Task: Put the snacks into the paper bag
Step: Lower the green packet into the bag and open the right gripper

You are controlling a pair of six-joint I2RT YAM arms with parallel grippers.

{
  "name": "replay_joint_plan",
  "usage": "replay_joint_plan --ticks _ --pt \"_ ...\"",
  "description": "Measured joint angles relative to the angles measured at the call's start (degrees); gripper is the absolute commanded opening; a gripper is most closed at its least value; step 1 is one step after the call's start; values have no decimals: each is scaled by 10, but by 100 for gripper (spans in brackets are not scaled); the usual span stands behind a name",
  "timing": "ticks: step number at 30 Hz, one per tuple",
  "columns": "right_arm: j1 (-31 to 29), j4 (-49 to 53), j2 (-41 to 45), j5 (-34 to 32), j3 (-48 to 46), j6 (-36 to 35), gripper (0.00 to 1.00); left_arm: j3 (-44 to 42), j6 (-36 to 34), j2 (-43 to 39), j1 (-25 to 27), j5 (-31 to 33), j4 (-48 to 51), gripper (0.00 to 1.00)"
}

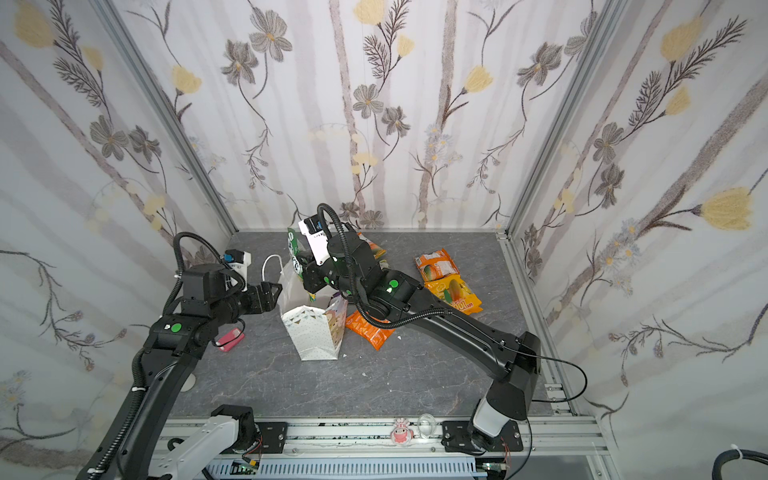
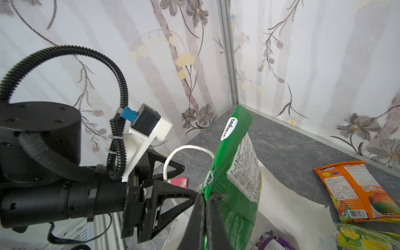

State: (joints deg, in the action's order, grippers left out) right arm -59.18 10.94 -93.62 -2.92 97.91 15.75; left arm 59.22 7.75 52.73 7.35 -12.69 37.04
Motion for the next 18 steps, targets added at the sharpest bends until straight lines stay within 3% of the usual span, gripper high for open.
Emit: replay_joint_plan --ticks 18 --pt "3 -42 3 -30 -83 50 0 -11 0 -6 0 -11 -4 85"
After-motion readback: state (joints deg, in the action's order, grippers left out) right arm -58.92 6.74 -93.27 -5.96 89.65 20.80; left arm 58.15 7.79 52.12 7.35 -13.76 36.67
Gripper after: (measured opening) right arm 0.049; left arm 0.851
